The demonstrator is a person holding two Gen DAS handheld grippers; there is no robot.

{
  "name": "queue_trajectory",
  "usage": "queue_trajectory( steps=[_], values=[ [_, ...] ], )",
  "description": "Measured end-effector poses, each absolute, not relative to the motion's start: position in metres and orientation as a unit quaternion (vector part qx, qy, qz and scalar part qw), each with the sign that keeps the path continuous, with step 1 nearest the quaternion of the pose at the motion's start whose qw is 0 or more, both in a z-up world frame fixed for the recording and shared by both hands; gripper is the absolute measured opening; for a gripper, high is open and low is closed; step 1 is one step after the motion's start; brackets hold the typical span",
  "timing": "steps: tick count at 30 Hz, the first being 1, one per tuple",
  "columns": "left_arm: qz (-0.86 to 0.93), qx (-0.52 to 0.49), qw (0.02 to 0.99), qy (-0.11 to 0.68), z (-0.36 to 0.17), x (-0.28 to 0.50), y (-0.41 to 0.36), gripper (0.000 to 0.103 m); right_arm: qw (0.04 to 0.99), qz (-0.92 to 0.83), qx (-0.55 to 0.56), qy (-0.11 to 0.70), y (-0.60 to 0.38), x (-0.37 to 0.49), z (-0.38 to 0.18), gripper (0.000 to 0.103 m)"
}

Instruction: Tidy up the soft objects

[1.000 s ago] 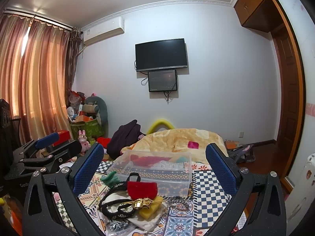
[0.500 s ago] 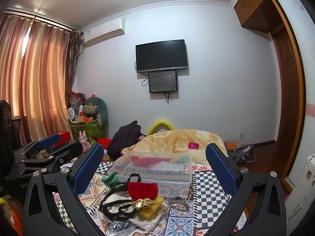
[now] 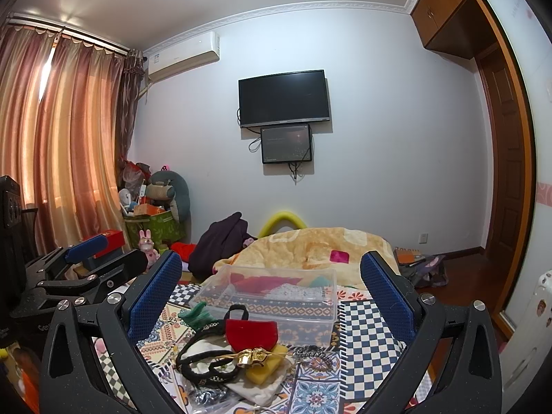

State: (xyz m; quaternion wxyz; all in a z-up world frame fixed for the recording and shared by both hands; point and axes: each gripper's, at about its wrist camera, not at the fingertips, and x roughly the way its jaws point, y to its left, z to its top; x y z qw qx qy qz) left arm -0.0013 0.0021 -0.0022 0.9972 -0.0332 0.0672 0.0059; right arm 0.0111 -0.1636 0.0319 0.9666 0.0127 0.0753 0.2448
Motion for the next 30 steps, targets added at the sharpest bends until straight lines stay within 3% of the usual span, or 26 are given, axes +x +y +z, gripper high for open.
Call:
queue_trajectory(
  steps=[30],
  values=[
    [0.01,-0.038,0.995,0.089,-0.012,0.009,0.009,0.103,0.967,0.237,0.014,0.095,-0.159,0.02,0.029,0.103]
  ],
)
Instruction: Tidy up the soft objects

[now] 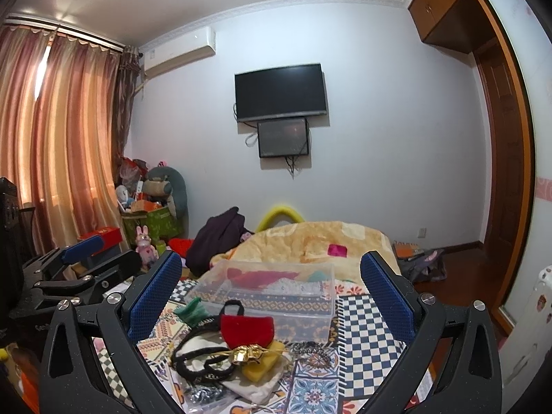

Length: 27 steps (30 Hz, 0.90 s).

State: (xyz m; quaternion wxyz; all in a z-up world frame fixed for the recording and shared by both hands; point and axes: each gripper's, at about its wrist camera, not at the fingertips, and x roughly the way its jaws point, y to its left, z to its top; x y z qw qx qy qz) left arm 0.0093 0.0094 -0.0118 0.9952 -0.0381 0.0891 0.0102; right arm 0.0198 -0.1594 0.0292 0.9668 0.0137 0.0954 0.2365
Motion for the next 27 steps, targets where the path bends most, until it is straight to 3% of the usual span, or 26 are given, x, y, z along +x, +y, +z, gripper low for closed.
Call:
queue_trajectory(
  steps=[20,25,27],
  values=[
    [0.052,-0.084,0.961,0.258,-0.116,0.098,0.056,0.103,0.93,0.265,0.011,0.254,-0.133,0.097,-0.058,0.103],
    [0.042,-0.109,0.952,0.283,-0.131,0.115,0.067,0.089,0.912,0.299,0.011,0.282,-0.121,0.115,-0.068,0.099],
    [0.035,-0.122,0.949,0.289,-0.136,0.12,0.071,0.085,0.903,0.31,0.007,0.296,-0.112,0.122,-0.074,0.093]
  ],
)
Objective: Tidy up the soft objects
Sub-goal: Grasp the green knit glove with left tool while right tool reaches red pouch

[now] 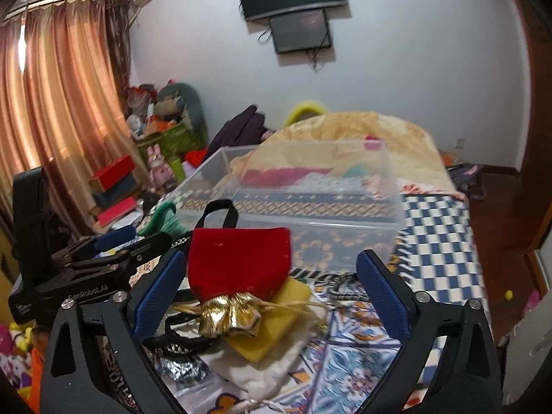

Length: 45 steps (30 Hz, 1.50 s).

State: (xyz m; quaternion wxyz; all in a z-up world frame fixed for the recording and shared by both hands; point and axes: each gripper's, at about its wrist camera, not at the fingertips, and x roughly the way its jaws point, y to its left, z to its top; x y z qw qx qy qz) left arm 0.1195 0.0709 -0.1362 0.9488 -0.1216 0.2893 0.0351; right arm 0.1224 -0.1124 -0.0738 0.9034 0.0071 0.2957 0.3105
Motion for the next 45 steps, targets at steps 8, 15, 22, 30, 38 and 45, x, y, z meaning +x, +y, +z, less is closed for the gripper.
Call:
queue_trajectory(
  steps=[8,15,22,30,38,45],
  values=[
    [0.006,-0.133,0.946,0.294,-0.143,0.124,0.072,0.065,0.876,0.34,-0.003,0.343,-0.1,0.131,-0.097,0.06],
    [-0.002,-0.12,0.947,0.297,-0.143,0.123,0.066,0.032,0.881,0.341,-0.007,0.327,-0.105,0.123,-0.094,0.031],
    [0.008,-0.099,0.956,0.277,-0.136,0.111,0.059,0.014,0.889,0.341,-0.004,0.305,-0.106,0.116,-0.082,0.018],
    [0.014,-0.087,0.969,0.229,-0.107,0.086,0.056,0.014,0.903,0.329,-0.001,0.276,-0.11,0.109,-0.066,0.008],
    [0.044,-0.093,0.976,0.191,-0.085,0.066,0.068,0.014,0.904,0.312,0.003,0.294,-0.122,0.104,-0.064,0.045],
    [0.045,-0.097,0.98,0.165,-0.07,0.048,0.073,0.014,0.902,0.331,-0.014,0.278,-0.11,0.085,-0.064,0.055]
  ],
)
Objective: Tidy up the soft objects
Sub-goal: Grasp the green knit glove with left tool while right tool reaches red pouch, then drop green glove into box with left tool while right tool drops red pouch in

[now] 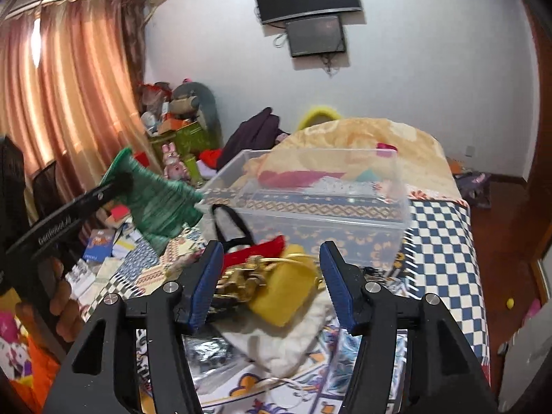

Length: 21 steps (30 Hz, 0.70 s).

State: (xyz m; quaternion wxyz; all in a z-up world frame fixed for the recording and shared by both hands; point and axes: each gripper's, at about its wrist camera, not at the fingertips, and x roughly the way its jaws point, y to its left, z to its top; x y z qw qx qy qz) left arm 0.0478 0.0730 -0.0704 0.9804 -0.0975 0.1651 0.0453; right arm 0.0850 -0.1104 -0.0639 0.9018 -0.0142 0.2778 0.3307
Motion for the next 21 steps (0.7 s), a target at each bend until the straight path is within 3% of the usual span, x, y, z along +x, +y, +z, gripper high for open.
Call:
queue_trajectory(
  steps=[10,13,18,21],
  values=[
    [0.033,-0.098,0.982,0.156,-0.068,0.041,0.072,0.014,0.891,0.325,-0.084,0.305,-0.068,0.09,-0.097,0.054],
    [0.029,-0.097,0.982,0.16,-0.07,0.044,0.07,0.014,0.895,0.313,-0.095,0.304,-0.066,0.09,-0.102,0.031],
    [0.026,-0.095,0.981,0.167,-0.07,0.051,0.067,0.014,0.901,0.314,-0.087,0.287,-0.072,0.085,-0.091,0.017],
    [0.026,-0.09,0.981,0.168,-0.065,0.057,0.064,0.014,0.904,0.322,-0.068,0.273,-0.078,0.085,-0.076,0.017]
  ],
)
